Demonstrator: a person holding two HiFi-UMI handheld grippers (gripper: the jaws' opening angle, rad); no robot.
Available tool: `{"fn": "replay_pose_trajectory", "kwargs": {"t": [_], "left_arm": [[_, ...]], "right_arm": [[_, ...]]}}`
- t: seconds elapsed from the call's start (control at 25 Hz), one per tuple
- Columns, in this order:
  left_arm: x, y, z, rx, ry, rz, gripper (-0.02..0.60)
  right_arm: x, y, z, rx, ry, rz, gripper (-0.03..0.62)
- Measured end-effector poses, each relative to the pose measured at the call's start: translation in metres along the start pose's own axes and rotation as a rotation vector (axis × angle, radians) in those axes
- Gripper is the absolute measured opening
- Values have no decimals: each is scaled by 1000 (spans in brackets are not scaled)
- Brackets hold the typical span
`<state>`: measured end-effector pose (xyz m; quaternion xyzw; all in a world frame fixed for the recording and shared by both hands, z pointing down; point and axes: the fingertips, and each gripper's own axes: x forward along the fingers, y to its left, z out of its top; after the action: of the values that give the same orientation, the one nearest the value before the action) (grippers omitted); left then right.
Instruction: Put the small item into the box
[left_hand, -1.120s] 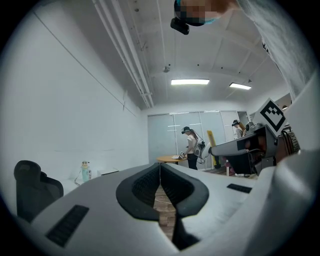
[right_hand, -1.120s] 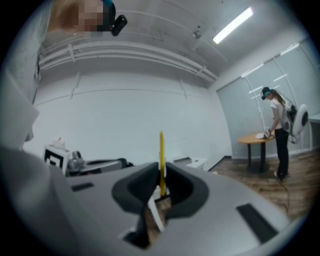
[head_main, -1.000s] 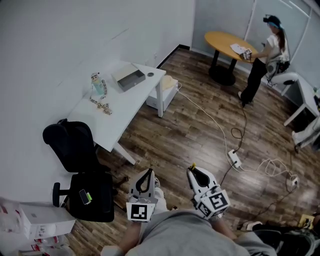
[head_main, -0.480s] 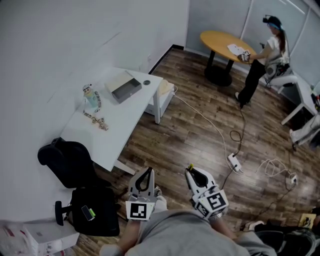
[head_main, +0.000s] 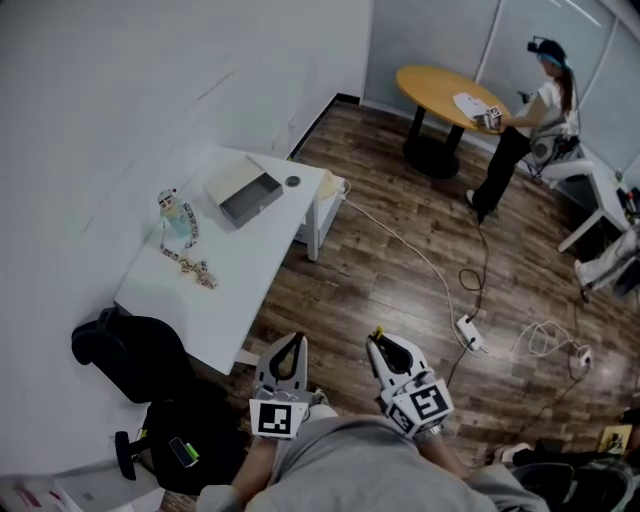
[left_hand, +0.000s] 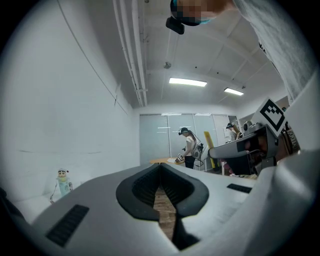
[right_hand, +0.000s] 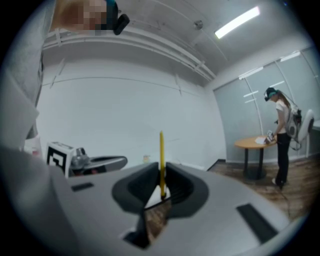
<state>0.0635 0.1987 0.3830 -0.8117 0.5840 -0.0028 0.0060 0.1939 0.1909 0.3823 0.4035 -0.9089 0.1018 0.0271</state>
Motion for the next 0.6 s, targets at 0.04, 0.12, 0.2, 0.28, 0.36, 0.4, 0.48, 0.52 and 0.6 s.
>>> {"fn": "replay_pose_trajectory", "kwargs": {"t": [0.04, 0.12, 0.2, 0.28, 0.36, 0.4, 0.48, 0.52, 0.6], "left_arm": [[5, 5, 0, -2, 0, -4, 35], [13, 15, -2, -6, 3, -14, 35], [20, 25, -3, -1, 2, -26, 35], [26, 34, -3, 0, -2, -32, 35], [30, 42, -4, -3, -4, -32, 35], [30, 45, -5, -6, -4, -29, 35], [30, 50, -5, -11, -8, -25, 35], [30, 53, -5, -14, -10, -22, 35], [28, 60, -8, -20, -4, -13, 35]], "right_arm": [[7, -1, 1, -1, 0, -4, 64], [18, -2, 2, 0, 1, -14, 64], [29, -2, 3, 0, 0, -24, 64], [40, -2, 2, 1, 2, -28, 64], [49, -1, 1, 1, 9, -26, 64], [52, 0, 0, 2, 13, -24, 64], [58, 2, -1, 0, 18, -17, 64], [62, 3, -1, -1, 21, -13, 64], [71, 5, -3, -4, 25, -4, 64]]}}
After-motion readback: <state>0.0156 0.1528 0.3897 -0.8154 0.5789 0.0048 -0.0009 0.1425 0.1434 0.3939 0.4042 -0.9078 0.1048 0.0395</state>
